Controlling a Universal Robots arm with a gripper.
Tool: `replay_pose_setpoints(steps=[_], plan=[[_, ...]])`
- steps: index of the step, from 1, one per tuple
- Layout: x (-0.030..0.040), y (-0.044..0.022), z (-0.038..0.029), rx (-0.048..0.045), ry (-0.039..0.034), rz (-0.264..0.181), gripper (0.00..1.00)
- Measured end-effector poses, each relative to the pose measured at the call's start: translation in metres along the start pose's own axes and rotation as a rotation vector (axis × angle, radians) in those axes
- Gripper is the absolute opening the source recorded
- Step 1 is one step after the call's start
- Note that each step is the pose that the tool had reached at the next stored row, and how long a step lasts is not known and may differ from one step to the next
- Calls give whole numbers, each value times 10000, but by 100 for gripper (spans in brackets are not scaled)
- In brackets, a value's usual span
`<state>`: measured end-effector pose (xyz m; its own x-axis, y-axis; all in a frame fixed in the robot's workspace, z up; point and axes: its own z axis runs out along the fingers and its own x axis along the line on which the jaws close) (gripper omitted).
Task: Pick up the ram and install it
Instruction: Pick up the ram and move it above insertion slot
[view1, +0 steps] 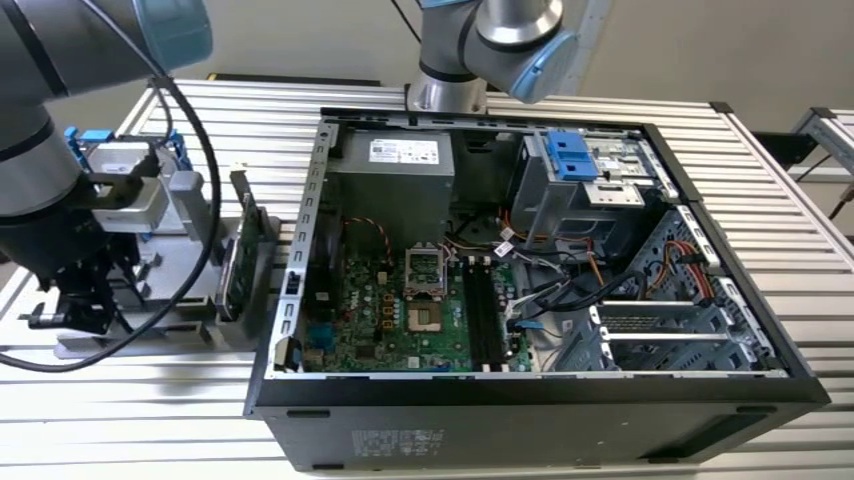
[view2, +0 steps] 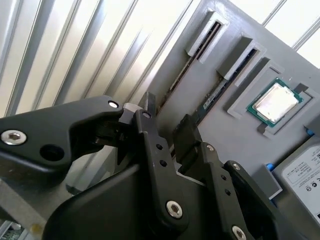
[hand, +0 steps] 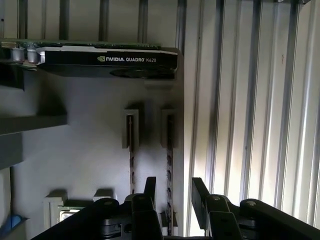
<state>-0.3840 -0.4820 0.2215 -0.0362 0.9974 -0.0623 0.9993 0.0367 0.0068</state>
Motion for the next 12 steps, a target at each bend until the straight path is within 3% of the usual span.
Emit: replay_pose_setpoints(steps=[12], plan=[[12,-27,179,-53,94,-44,100]])
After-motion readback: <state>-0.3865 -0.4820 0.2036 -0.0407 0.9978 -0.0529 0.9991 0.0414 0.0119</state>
